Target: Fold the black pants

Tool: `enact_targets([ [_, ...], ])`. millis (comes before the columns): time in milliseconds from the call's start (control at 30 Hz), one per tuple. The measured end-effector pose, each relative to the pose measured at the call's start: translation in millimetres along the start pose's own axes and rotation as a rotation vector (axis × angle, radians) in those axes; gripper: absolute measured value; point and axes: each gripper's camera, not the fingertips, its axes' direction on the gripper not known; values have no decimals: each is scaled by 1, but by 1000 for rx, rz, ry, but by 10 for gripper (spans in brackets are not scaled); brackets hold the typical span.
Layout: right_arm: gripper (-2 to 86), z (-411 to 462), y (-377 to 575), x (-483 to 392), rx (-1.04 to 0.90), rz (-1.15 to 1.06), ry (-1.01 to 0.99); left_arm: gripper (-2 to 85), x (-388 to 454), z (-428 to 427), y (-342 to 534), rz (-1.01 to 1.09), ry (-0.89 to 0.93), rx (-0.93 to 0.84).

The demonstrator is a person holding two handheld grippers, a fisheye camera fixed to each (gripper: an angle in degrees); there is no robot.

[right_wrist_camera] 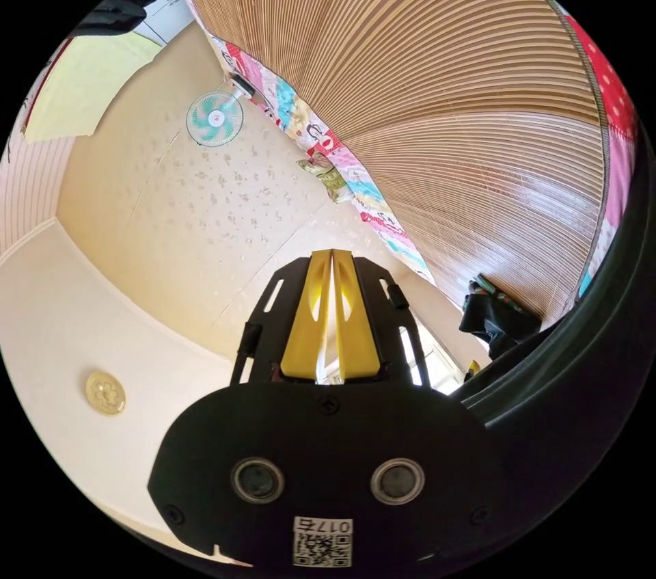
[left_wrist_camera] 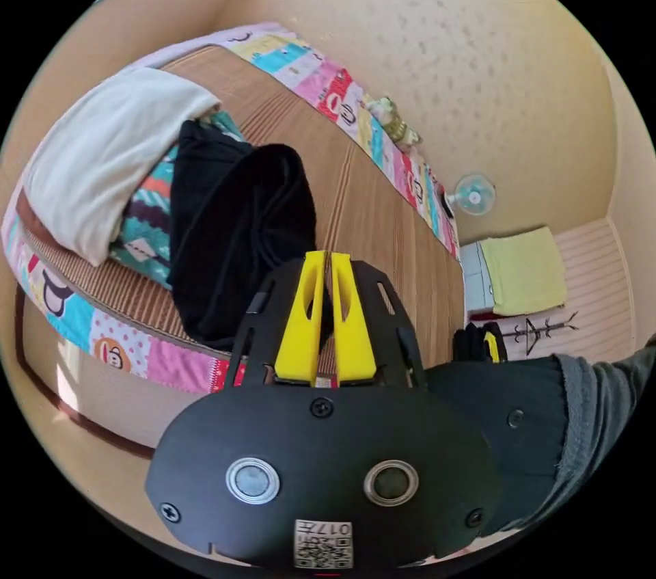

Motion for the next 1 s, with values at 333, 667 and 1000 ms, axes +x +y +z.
enact_targets([
  [333, 2, 26, -34, 71, -10, 18, 18, 113, -94, 62, -29, -321, -126, -146],
  [667, 3, 57, -42, 146, -40, -15, -63, 58, -83, 47, 51, -130, 315, -118],
  [1000, 18, 235, -6, 212, -598, -145, 318, 35, 62, 29, 164, 384, 674, -228],
])
